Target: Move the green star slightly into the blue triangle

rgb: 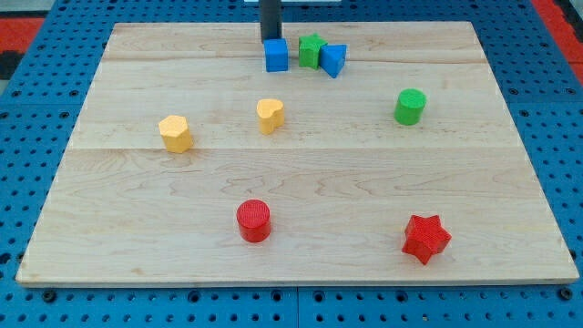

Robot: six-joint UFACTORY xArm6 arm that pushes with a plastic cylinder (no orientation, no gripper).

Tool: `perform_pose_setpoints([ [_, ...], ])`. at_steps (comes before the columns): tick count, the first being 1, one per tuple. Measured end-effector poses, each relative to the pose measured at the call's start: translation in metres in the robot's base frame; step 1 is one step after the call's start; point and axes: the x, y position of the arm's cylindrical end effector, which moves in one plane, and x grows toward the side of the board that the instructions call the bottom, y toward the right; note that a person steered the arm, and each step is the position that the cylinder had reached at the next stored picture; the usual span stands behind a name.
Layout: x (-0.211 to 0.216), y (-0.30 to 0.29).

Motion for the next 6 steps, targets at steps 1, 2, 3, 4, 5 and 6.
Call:
perform_pose_setpoints([
  [1, -0.019, -0.01],
  [2, -0.036, 0.021],
  [3, -0.033, 0.028],
  [4, -0.027, 0.03],
  [5, -0.025, 0.048],
  [6, -0.024, 0.067],
])
